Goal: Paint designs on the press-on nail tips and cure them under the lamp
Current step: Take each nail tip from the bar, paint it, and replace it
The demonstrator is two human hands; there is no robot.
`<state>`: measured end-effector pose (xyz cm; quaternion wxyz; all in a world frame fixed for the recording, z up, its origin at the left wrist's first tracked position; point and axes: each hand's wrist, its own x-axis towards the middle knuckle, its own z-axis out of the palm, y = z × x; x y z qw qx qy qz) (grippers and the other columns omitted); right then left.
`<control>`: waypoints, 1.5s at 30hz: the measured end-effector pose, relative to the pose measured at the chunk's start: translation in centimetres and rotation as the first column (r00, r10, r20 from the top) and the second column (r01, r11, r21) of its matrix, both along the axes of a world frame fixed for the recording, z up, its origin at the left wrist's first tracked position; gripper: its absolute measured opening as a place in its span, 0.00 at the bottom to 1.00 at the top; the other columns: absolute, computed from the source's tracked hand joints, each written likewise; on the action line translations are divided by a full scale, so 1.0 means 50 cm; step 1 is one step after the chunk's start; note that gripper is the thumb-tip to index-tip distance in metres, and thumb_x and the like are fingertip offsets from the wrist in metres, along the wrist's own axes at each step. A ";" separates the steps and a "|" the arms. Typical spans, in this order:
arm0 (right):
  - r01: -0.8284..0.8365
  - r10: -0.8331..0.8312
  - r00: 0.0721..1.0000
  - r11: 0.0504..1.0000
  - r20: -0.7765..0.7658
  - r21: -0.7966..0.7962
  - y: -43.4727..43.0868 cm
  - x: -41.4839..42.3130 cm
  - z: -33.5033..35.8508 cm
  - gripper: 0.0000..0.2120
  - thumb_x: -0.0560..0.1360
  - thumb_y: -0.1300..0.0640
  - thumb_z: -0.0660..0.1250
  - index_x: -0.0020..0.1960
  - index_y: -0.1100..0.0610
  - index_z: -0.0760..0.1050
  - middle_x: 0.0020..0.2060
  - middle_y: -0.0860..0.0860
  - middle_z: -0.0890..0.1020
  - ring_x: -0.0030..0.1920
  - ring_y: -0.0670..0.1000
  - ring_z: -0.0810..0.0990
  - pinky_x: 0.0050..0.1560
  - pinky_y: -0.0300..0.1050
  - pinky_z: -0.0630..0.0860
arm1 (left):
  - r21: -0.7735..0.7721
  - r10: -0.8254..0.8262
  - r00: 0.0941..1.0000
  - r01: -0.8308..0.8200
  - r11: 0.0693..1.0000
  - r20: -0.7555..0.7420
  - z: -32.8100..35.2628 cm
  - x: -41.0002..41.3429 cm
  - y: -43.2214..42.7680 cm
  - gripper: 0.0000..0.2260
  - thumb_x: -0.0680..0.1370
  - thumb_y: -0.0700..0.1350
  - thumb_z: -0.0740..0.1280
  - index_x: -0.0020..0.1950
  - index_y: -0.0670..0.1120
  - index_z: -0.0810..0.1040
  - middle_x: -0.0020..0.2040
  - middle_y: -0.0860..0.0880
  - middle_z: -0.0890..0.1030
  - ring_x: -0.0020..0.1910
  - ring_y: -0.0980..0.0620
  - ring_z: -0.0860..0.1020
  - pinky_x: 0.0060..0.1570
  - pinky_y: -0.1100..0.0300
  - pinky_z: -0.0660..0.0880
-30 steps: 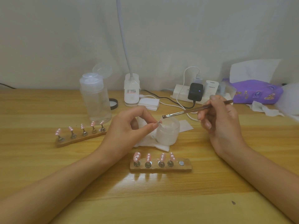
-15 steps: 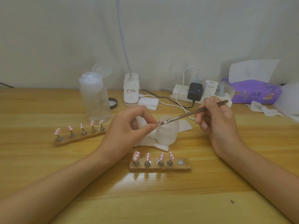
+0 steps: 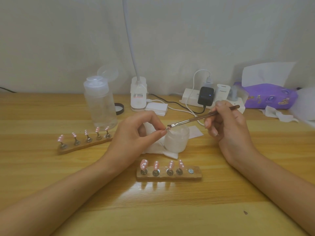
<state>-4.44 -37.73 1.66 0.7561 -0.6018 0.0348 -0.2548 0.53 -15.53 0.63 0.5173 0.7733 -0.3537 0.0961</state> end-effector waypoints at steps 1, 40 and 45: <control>0.003 -0.003 1.000 1.000 -0.012 -0.015 0.001 0.001 -0.001 0.15 0.83 0.56 0.59 0.38 0.55 0.71 0.25 0.52 0.78 0.21 0.46 0.67 0.23 0.36 0.64 | 0.002 0.002 1.000 -0.002 1.000 -0.001 0.000 0.001 0.000 0.05 0.75 0.44 0.74 0.42 0.53 0.80 0.30 0.65 0.75 0.28 0.58 0.68 0.33 0.68 0.69; 0.001 0.000 1.000 0.999 -0.024 0.042 0.000 -0.003 0.004 0.14 0.82 0.55 0.59 0.38 0.55 0.72 0.25 0.54 0.78 0.20 0.46 0.65 0.22 0.35 0.65 | 0.015 0.009 1.000 -0.008 1.000 -0.014 -0.003 0.002 0.000 0.05 0.74 0.45 0.74 0.42 0.53 0.81 0.31 0.64 0.75 0.28 0.59 0.68 0.33 0.71 0.68; 0.025 -0.023 0.999 0.999 -0.049 0.042 0.000 -0.002 0.002 0.14 0.83 0.56 0.59 0.39 0.57 0.71 0.25 0.54 0.78 0.20 0.46 0.65 0.22 0.34 0.65 | 0.010 0.009 1.000 -0.009 1.000 -0.019 -0.004 0.003 0.000 0.04 0.74 0.46 0.74 0.42 0.53 0.81 0.29 0.62 0.74 0.28 0.59 0.68 0.32 0.70 0.68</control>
